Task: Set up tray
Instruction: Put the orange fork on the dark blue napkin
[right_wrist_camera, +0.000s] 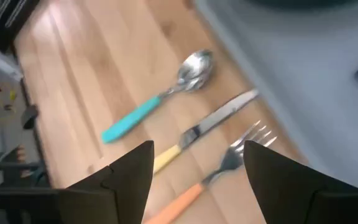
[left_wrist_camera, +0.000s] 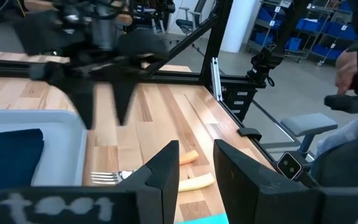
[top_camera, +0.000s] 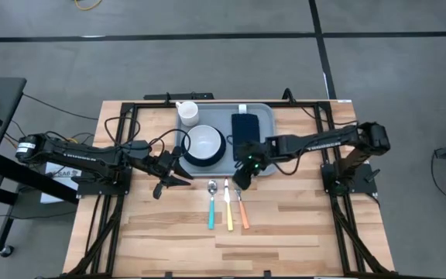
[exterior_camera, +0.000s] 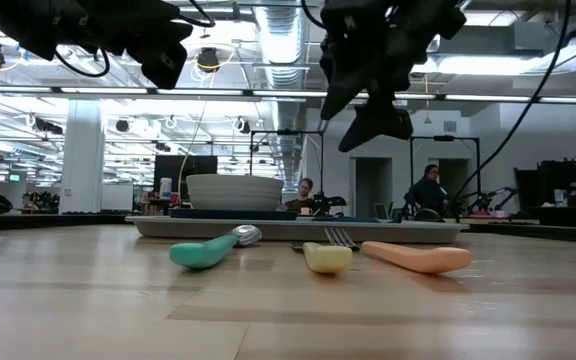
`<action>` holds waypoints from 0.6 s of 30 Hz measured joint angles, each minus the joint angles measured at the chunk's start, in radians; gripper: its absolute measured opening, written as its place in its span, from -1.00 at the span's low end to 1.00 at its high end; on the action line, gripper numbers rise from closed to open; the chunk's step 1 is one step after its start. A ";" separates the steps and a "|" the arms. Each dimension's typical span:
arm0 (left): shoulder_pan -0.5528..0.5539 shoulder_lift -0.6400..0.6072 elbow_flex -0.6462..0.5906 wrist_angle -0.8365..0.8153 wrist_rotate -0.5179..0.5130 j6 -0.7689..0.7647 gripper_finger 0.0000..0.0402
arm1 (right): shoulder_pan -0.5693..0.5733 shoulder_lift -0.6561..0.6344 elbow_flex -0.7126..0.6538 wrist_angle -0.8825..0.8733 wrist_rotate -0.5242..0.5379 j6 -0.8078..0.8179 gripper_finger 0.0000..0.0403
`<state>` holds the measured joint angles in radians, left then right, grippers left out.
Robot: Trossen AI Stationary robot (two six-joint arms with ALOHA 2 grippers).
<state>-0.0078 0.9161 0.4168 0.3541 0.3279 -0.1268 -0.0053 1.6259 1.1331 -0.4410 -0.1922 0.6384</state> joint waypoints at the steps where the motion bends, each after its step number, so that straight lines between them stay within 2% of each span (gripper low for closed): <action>1: 0.000 0.000 0.000 -0.001 0.000 0.000 -0.57 | 0.005 0.008 0.005 -0.003 -0.017 0.013 0.19; 9: 0.000 0.000 0.000 -0.023 0.004 -0.001 -0.57 | 0.047 0.074 0.039 -0.075 -0.031 0.092 0.19; 12: 0.001 0.000 0.002 -0.034 0.064 0.005 -0.57 | 0.064 0.089 0.038 -0.081 -0.042 0.098 0.19; 15: 0.002 -0.007 0.054 -0.139 0.168 0.076 -0.57 | 0.083 0.098 0.038 -0.078 -0.042 0.130 0.19; 18: 0.001 -0.008 0.121 -0.302 0.181 0.172 -0.57 | 0.098 0.098 0.039 -0.075 -0.039 0.186 0.19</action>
<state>-0.0067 0.9082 0.5378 0.0518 0.5092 0.0451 0.0925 1.7237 1.1717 -0.5156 -0.2309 0.8244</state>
